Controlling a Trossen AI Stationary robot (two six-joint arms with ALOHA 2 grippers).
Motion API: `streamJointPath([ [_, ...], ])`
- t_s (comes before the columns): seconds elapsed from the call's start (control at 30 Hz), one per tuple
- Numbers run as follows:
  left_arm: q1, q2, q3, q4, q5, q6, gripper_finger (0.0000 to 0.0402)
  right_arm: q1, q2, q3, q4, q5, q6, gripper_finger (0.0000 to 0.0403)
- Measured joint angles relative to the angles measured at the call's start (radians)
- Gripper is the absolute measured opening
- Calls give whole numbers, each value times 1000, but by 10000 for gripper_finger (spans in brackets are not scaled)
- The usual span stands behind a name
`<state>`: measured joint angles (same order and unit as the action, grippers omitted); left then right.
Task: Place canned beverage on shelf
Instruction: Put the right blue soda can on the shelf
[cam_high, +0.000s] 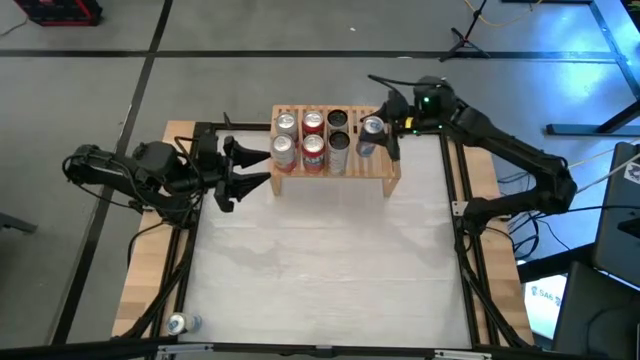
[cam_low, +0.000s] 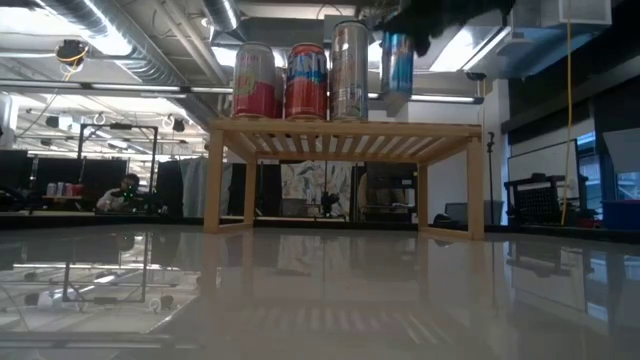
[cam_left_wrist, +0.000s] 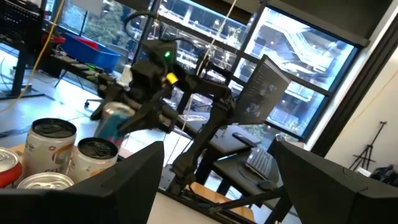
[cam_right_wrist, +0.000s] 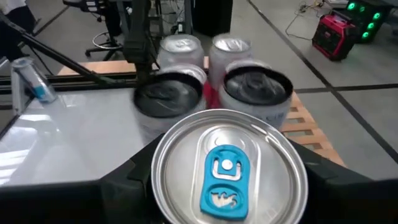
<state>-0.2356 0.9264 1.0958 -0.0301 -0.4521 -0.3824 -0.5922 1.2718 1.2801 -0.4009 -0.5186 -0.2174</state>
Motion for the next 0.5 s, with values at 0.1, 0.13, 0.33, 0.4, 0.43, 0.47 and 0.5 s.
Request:
streamJointPath([
  [0.1,0,0,0,0,-7,0,305,-19,29,-33,32,0,0,210],
  [0.13,0,0,0,0,-9,0,305,-19,41,-39,42,2,-1,210],
  [0.33,0,0,0,0,-9,0,305,-25,104,-39,68,12,-41,210],
  [0.4,0,0,0,0,-9,0,305,-24,118,-39,67,11,-46,210],
  [0.43,0,0,0,0,-9,0,305,-24,121,-39,68,11,-46,210],
  [0.47,0,0,0,0,-9,0,305,-24,121,-39,68,11,-48,210],
  [0.5,0,0,0,0,-9,0,305,-24,121,-39,69,13,-51,210],
])
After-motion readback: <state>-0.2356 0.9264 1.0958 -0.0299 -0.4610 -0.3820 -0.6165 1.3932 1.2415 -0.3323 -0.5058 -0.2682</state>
